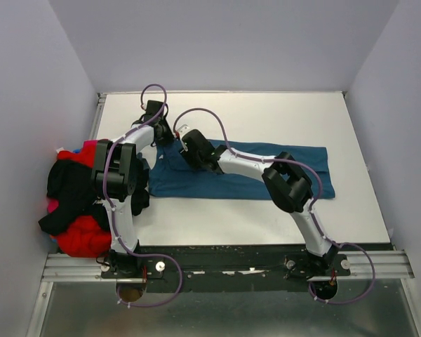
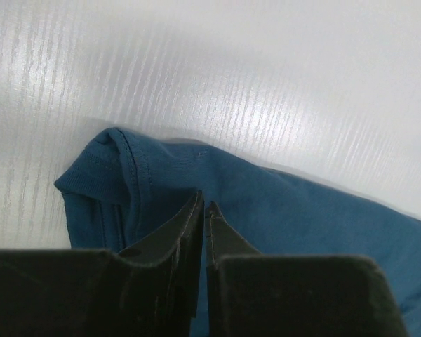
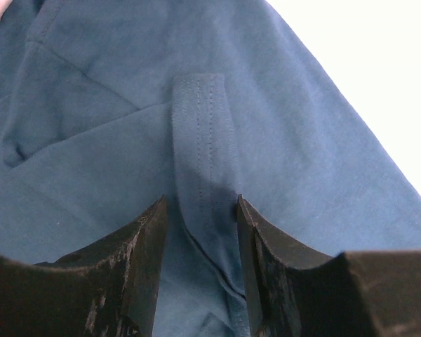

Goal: Fold and stack the t-shirts
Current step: Fold the other side of the tshirt into a rectangle

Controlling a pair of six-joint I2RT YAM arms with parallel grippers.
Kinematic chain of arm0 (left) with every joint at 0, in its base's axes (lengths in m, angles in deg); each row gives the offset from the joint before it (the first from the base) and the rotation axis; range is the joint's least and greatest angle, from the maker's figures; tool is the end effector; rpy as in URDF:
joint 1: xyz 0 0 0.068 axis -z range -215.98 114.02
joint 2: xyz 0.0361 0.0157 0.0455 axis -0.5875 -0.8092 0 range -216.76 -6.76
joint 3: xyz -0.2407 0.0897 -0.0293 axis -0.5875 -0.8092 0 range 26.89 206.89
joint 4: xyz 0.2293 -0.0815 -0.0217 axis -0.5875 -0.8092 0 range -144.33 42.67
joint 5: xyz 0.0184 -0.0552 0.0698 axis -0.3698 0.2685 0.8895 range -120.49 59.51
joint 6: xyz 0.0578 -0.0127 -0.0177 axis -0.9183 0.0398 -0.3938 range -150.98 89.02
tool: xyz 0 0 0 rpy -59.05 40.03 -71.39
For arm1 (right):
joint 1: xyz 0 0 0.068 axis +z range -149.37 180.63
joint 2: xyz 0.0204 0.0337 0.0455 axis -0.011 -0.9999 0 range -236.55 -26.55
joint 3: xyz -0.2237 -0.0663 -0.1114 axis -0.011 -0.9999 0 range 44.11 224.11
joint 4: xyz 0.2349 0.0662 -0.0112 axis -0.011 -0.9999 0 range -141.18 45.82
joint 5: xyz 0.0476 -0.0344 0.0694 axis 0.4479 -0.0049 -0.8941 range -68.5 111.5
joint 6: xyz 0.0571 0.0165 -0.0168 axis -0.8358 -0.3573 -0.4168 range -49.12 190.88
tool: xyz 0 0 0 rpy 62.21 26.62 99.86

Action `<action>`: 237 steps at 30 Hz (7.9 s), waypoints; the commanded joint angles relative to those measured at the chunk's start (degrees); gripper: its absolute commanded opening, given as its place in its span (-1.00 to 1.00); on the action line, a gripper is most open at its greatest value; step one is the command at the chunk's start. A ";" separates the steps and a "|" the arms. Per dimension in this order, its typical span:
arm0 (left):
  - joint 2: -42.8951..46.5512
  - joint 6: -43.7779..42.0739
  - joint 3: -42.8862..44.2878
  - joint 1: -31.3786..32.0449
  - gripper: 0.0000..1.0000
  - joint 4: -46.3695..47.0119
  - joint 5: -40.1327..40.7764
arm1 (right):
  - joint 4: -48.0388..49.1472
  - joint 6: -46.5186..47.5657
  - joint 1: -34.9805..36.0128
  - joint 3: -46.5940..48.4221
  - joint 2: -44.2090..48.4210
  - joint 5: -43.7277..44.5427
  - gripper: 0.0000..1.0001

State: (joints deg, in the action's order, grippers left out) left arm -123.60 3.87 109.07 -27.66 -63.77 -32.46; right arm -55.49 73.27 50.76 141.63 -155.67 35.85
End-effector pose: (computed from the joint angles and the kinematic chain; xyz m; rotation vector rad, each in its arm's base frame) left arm 0.4240 -0.0636 0.1624 -0.5586 2.4351 -0.3646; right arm 0.3223 0.3680 0.1581 -0.9014 2.1108 0.1401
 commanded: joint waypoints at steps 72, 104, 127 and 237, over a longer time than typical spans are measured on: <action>0.73 -1.63 1.15 -0.76 -0.62 -2.01 -0.31 | -2.14 5.26 2.52 -7.07 9.49 -3.80 -0.99; 17.94 -0.22 -11.76 0.29 -0.27 0.89 1.09 | -5.66 -5.64 3.75 -23.24 25.22 -14.79 -0.34; 54.00 17.00 -52.81 11.11 -0.06 12.31 2.59 | 5.24 -27.88 -8.56 -27.99 24.36 -27.35 -0.99; 48.37 20.87 -53.96 21.13 -0.08 7.66 2.94 | 7.44 -36.59 -17.26 -39.51 23.73 -34.39 -0.31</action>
State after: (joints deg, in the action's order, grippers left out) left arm -74.37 25.25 53.66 -6.70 -56.76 -30.89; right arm -48.28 36.94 33.19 103.66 -132.89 3.00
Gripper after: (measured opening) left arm 0.465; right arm 0.346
